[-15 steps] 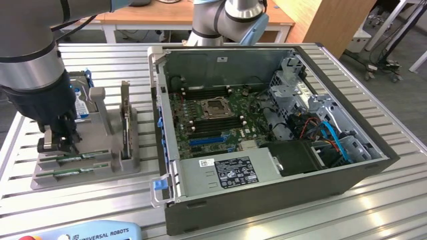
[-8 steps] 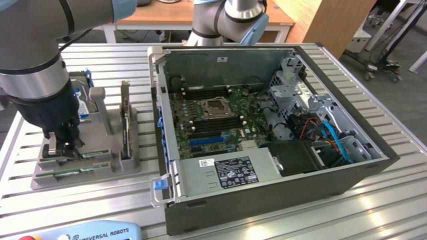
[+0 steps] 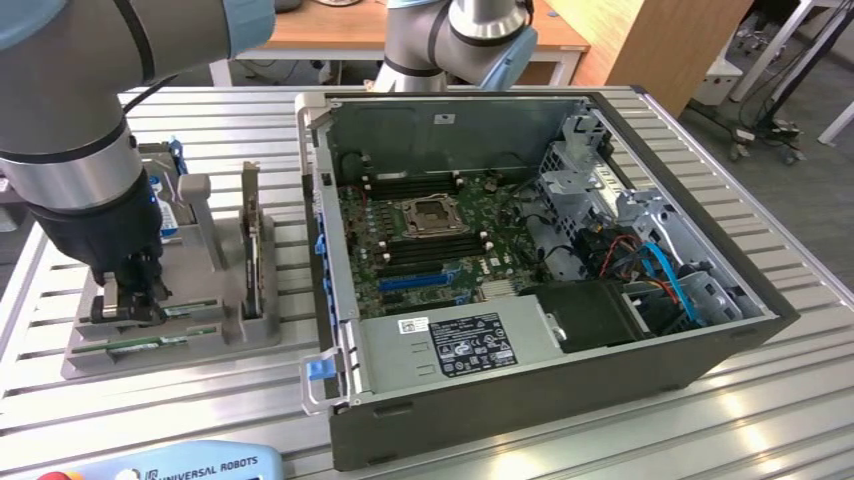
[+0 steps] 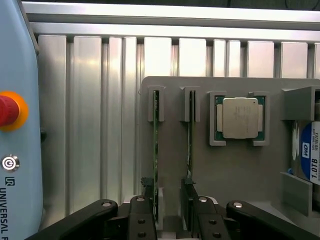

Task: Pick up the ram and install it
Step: 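Pick up the ram and move it above insertion slot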

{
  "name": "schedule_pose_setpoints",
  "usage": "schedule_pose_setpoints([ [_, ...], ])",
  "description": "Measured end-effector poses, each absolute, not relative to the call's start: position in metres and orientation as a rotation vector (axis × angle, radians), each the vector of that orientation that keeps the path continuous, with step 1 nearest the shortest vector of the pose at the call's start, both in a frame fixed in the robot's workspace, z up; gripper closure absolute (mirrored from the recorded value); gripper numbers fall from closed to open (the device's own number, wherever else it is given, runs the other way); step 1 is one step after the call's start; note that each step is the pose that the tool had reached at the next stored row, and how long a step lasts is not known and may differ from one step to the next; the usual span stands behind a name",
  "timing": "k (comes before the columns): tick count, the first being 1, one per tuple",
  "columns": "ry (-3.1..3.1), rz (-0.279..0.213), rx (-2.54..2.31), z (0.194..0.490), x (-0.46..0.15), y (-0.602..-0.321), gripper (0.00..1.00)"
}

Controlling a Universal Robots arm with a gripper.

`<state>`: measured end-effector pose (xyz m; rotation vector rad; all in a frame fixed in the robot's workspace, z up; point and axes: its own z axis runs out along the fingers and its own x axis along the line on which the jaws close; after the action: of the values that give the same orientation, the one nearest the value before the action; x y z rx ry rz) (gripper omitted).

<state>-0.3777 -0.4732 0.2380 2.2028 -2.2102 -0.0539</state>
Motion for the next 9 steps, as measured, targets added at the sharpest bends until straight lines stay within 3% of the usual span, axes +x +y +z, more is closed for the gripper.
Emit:
schedule_pose_setpoints([
  [9, -2.210, -0.054, 2.203, 0.2377, -0.3777, -0.4773, 0.65],
])
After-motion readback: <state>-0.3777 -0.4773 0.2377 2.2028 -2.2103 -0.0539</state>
